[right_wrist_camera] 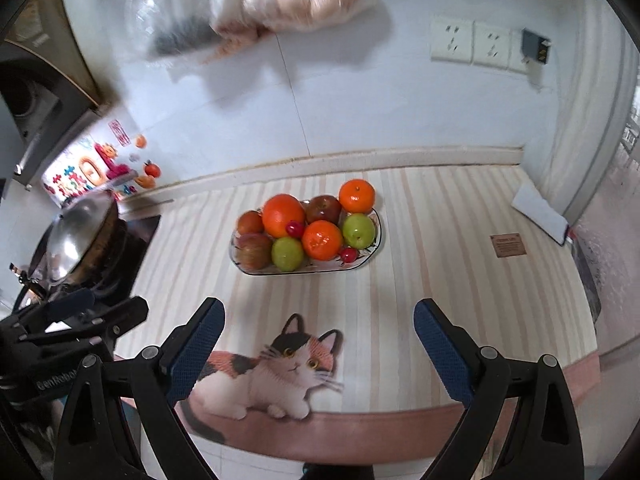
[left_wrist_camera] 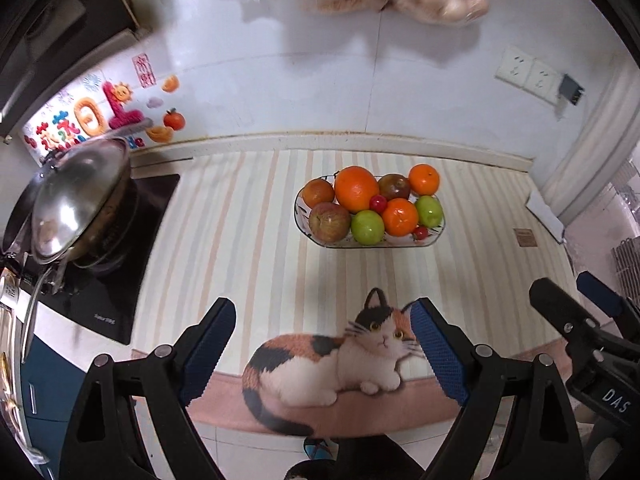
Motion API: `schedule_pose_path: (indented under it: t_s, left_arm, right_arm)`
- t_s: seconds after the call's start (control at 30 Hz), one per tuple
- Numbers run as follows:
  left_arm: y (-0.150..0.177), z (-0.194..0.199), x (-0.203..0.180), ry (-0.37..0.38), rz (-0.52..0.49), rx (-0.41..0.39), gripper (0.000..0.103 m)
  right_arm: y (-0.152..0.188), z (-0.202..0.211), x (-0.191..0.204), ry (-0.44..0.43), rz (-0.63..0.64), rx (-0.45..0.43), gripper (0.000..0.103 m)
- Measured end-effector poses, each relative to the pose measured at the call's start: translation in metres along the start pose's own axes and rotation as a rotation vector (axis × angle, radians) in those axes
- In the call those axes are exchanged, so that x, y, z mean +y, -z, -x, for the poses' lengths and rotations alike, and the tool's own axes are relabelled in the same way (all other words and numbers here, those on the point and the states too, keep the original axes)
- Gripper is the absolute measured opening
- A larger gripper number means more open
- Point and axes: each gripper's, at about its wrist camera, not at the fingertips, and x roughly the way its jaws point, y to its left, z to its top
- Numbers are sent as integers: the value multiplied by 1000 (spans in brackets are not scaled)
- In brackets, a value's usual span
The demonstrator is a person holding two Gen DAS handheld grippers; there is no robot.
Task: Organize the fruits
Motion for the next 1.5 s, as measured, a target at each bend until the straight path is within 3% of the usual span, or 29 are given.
schedule_pose_path:
  t_s: [0.4, 0.7, 1.0, 1.07, 1.5]
  left_arm:
    - [59, 111, 12, 22, -34, -138, 90]
    - [91, 149, 12, 5, -11, -192, 90]
    - [100, 159, 7, -13, 21, -209, 90]
    - [97, 157, 8, -25, 26, -210, 97]
    - [72, 133, 11, -76, 49, -204, 98]
  right_arm:
    - [69, 142, 38, 21, 4, -134, 99]
    - [94, 194, 36, 12, 14, -178, 100]
    - [90, 201, 28, -27, 37, -175, 100]
    - [84, 196, 27, -39, 43, -169, 100]
    - [53, 146, 30, -54, 64, -135, 100]
